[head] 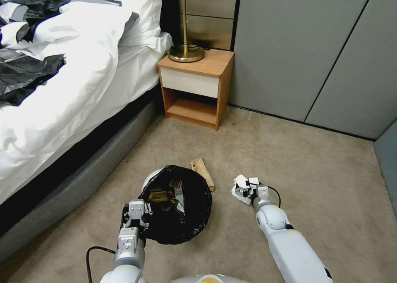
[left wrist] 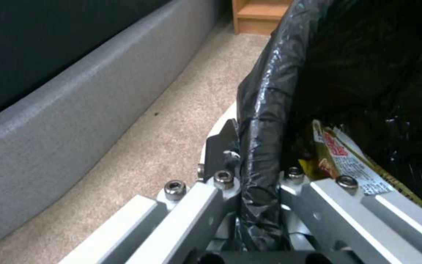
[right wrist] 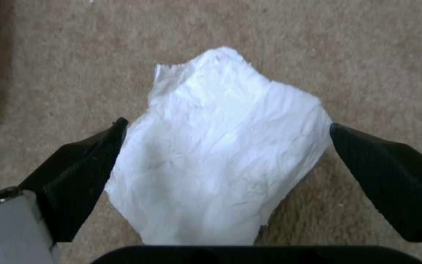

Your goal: Pick up the trash bin, then pick up the garbage from the floor and place it into the trash bin.

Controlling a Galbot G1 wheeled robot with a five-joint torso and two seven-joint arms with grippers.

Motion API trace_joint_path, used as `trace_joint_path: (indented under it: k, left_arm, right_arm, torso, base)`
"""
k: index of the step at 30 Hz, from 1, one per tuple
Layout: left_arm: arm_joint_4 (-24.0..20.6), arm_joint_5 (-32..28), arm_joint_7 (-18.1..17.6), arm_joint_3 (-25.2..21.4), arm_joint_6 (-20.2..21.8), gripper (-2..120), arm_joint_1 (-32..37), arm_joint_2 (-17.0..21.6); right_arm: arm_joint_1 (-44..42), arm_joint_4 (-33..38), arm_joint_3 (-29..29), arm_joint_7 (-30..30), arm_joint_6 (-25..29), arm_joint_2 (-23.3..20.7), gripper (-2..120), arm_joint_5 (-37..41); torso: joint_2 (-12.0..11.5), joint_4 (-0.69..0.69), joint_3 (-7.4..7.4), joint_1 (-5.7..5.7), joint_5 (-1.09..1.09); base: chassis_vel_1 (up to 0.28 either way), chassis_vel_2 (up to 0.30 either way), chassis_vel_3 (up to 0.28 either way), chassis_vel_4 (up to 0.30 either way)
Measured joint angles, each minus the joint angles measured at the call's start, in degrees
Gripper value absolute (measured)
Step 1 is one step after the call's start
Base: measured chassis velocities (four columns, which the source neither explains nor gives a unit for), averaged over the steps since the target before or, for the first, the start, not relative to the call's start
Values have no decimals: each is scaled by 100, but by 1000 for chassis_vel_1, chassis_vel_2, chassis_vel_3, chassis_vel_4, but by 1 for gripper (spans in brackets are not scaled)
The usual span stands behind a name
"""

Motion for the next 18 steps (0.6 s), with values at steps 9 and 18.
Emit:
trace_joint_path:
  k: [9, 18]
  left_arm:
    - [4, 4, 1, 15, -1, 1, 0, -16]
    - [-19, -18, 1, -4, -5, 1, -1, -3]
  right_arm:
    - [19, -142, -17, -14, 21, 52, 99, -23]
    - [-50, -261, -4, -45, 243, 94, 61, -89]
  torso:
    - [0, 0, 0, 0, 0]
    - [0, 0, 0, 0, 0]
  base:
    - [0, 0, 0, 0]
    - [0, 0, 0, 0]
